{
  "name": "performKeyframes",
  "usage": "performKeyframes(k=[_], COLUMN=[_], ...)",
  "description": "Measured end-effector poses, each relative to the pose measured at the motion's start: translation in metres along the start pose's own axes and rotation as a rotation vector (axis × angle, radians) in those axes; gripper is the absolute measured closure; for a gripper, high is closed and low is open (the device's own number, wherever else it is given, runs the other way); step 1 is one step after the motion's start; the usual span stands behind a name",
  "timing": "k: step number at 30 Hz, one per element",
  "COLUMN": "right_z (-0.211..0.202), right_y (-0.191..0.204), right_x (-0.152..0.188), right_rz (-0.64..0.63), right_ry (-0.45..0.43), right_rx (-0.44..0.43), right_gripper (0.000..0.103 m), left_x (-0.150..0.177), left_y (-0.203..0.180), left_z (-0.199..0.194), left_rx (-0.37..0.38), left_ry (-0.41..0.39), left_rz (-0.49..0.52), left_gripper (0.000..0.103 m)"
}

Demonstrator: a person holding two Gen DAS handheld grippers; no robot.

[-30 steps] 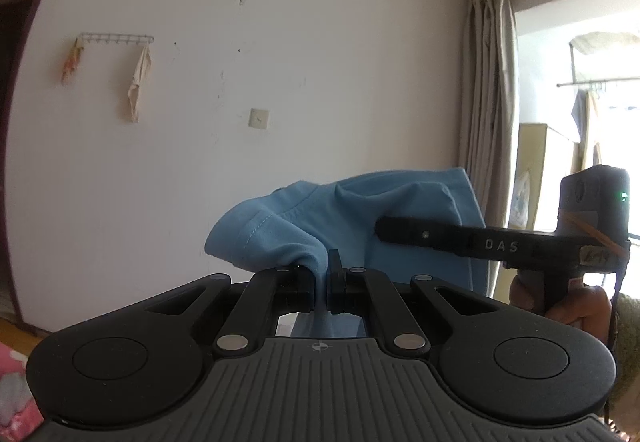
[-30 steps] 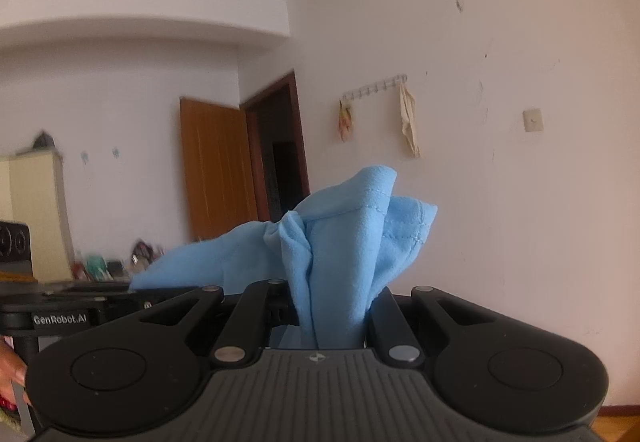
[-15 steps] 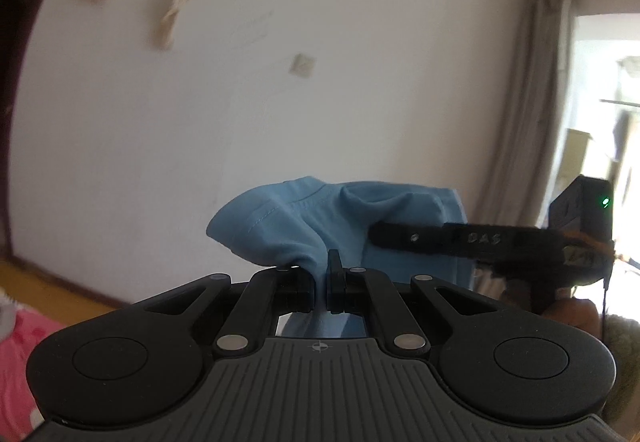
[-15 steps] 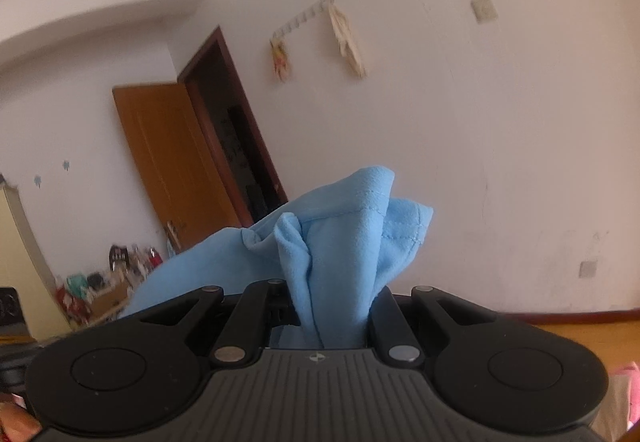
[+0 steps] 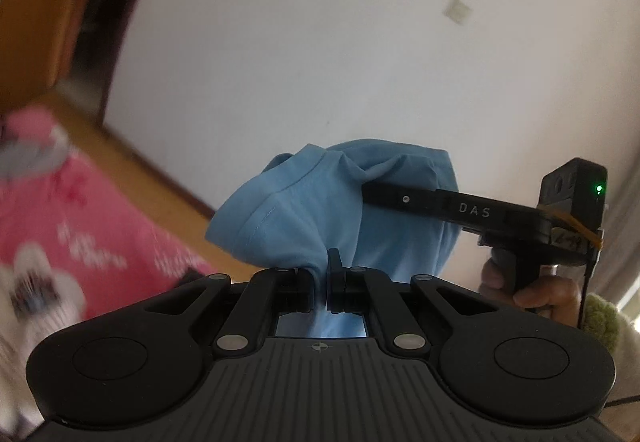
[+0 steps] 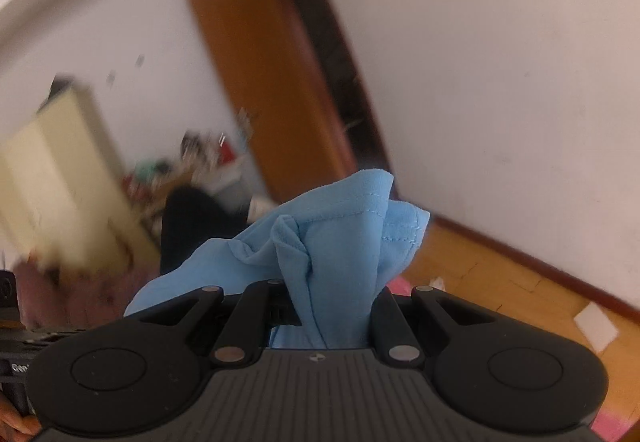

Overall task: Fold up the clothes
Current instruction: 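Carry the folded light blue t-shirt with both grippers toward the clothes stack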

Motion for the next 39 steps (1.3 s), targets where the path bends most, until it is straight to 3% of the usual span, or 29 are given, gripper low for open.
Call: performKeyframes(k=[4,7,12,22,30,39], right_z=[0.012,0.017,0.003,0.010,0.033,0.064], right_y=[-0.022,-0.036,-0.031,-0.021,-0.021,-0.001], right_x=[0.019,0.030,0.052,0.062,0.056,0.060], right_rz=[-0.021,-0.017,-0.018,-0.004,0.080,0.238], right_ry=[0.061,0.095,0.131,0.170,0.075,-0.125], right_rx=[-0.032,-0.020,0.055,0.163,0.126,0.107], right_gripper=[0.094,0.094,0.094,0.094,0.093,0.093], left_x=[0.012,0.012,0.017,-0.002,-0.027,-0.109], left_y=[-0.001,0.003,0.010,0.037,0.045,0.093], left_z=[0.026,0.026,0.024,0.017,0.016,0.027], left_rx=[0.005,0.041,0.123,0.168,0.114,-0.013], left_ry=[0.020,0.046,0.082,0.105,0.045,-0.096], left_rz=[-0.081,-0.088,-0.089,-0.085,-0.024,0.135], left_gripper=[0.100,0.100,0.100,0.100,0.100,0.100])
Point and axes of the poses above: each gripper's, at about its wrist camera, not at the fingertips, and z roughly the way its jaws point, y to its left, x to its underside, the point moved 2 cm from there along z, roughly the way its jaws point, and after that the axes turned 6 degrees about -z, right-handed, at the moved point
